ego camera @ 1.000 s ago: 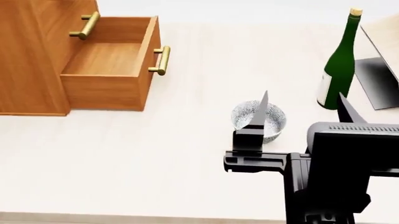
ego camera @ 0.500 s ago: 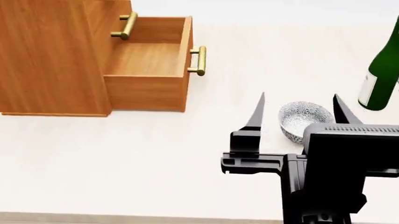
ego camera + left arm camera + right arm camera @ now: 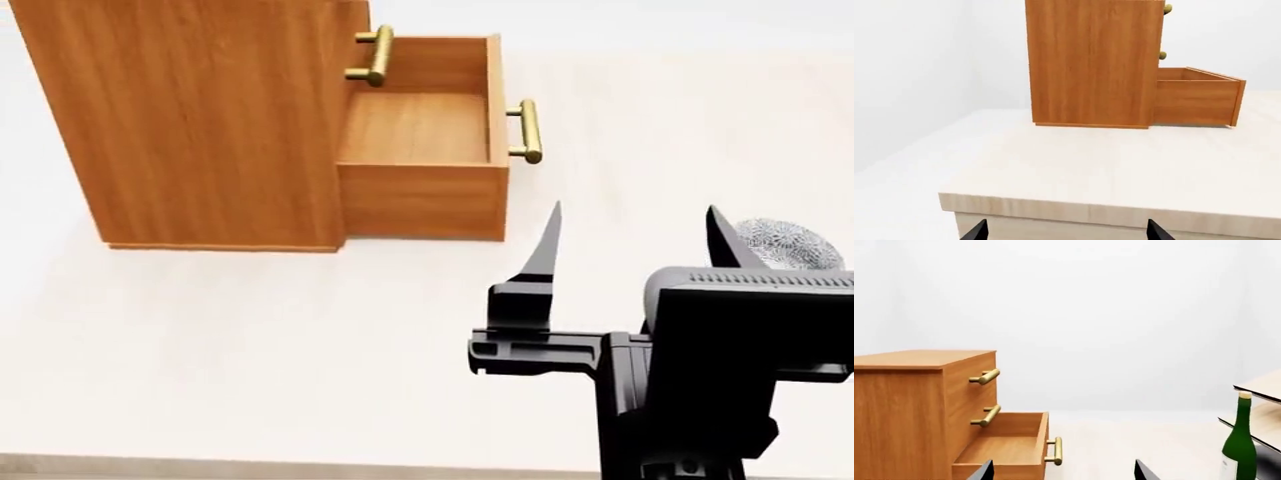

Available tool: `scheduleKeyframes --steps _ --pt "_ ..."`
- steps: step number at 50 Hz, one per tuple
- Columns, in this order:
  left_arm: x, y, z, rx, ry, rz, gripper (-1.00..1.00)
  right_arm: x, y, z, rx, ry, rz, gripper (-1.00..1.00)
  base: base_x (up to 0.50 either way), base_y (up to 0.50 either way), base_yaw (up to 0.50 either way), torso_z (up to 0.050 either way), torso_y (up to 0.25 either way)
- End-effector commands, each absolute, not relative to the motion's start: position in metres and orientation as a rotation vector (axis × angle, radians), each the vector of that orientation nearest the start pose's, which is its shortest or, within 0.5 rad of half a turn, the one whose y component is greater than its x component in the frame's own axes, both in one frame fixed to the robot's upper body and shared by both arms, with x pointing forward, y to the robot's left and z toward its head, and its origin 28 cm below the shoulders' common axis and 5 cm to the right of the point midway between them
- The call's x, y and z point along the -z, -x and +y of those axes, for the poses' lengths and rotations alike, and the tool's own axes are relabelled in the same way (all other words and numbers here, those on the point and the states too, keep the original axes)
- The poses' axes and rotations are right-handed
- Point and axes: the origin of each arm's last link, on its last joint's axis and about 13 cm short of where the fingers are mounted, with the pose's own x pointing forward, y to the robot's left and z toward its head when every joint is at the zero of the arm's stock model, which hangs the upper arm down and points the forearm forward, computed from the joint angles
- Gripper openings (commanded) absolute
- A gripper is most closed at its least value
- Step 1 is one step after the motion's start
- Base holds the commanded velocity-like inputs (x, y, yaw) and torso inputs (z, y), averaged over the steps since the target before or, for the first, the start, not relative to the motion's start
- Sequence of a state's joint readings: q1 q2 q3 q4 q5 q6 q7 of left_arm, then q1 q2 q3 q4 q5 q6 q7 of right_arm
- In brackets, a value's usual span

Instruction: Put the bowl in the bottom drawer of the cabinet and close it.

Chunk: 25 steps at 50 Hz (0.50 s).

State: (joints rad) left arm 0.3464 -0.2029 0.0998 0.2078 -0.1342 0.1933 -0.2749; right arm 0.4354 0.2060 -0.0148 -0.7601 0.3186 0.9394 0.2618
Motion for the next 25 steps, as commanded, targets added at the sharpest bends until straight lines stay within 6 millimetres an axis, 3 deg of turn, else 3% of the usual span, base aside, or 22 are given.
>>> scheduleKeyframes --steps 1,21,25 --pt "-0.0109 -0.1289 0.2253 -0.132 -0.015 -0.037 1.0 -0.1946 -0.23 -0.1083 0.027 0.01 -0.228 1.0 0.0 0.38 0.0 0.0 0.0" --pt "-0.0115 -0.1282 0.2254 -0.133 -0.017 -0.038 1.0 -0.1927 -0.2296 -0.1075 0.022 0.008 -0.224 1.0 0.0 0.38 0.0 0.0 0.0" --pt "-0.012 -0.1274 0.2252 -0.133 -0.022 -0.041 1.0 -0.1942 -0.2301 -0.1095 0.046 -0.039 -0.222 1.0 0.0 0.0 0.0 0.0 0.0"
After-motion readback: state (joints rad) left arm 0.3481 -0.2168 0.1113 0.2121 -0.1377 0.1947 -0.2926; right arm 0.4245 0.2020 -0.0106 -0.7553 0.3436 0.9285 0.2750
